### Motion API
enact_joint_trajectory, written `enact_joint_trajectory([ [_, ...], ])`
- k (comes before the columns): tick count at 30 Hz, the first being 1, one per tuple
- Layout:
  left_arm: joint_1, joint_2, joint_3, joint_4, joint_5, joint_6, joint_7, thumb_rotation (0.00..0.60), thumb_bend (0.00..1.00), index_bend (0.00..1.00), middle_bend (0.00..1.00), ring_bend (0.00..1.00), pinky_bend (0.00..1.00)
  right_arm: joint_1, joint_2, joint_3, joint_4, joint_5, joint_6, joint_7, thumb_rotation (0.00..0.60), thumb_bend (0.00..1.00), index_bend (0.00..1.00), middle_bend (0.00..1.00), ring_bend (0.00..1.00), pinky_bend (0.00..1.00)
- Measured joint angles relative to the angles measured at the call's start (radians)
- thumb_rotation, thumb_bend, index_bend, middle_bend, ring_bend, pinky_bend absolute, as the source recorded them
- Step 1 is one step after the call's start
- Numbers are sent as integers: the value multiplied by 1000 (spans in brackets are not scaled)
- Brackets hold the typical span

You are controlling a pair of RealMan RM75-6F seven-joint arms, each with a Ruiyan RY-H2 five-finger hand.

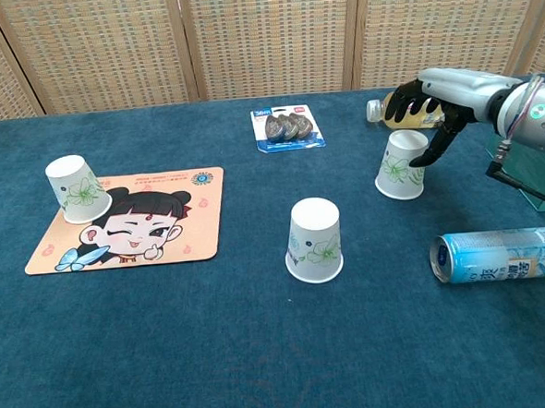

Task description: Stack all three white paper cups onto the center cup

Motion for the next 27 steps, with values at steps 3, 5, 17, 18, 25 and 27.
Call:
enact_joint_trajectory([
  [3,-2,-1,-1,1,-5,-4,1,600,35,0,0,0,0,9,-12,3,25,7,-5,-2,600,337,380,451,340,273],
  [5,-3,-2,-2,2,-8,-8,2,600,35,0,0,0,0,14,-20,5,43,14,-9,-5,600,350,402,483,370,273],
  [17,-10,-4,-6,4,-27,-21,5,600,35,0,0,0,0,39,-55,3,127,23,-27,-9,600,389,493,567,455,379],
  [18,-10,-5,-6,4,-28,-22,6,600,35,0,0,0,0,39,-52,2,124,16,-23,-5,600,394,493,567,455,379],
  [25,-12,-7,-4,2,-30,-26,15,600,36,0,0,0,0,25,-8,-9,47,-51,27,31,600,419,493,566,455,379],
  [27,-14,-8,-3,2,-30,-29,18,600,35,0,0,0,0,18,18,-13,0,-84,54,42,600,419,493,565,455,379],
])
